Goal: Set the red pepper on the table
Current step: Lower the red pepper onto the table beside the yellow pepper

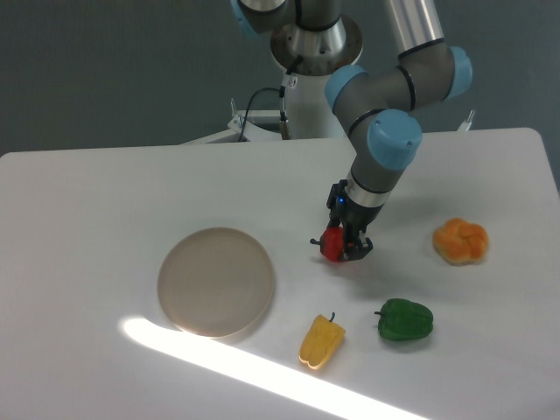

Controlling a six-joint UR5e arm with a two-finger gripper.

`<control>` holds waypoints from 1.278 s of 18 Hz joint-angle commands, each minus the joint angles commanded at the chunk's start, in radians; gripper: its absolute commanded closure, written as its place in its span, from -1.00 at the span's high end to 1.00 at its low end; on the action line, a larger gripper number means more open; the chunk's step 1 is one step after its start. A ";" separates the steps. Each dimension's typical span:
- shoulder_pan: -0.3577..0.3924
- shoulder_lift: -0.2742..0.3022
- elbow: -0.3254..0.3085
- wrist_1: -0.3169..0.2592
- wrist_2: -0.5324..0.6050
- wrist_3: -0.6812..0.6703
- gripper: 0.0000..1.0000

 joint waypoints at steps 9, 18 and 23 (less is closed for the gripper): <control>-0.002 -0.002 -0.006 -0.002 0.000 -0.020 0.13; -0.003 -0.008 -0.008 -0.002 0.002 -0.020 0.13; -0.003 -0.011 -0.005 -0.002 0.003 -0.021 0.13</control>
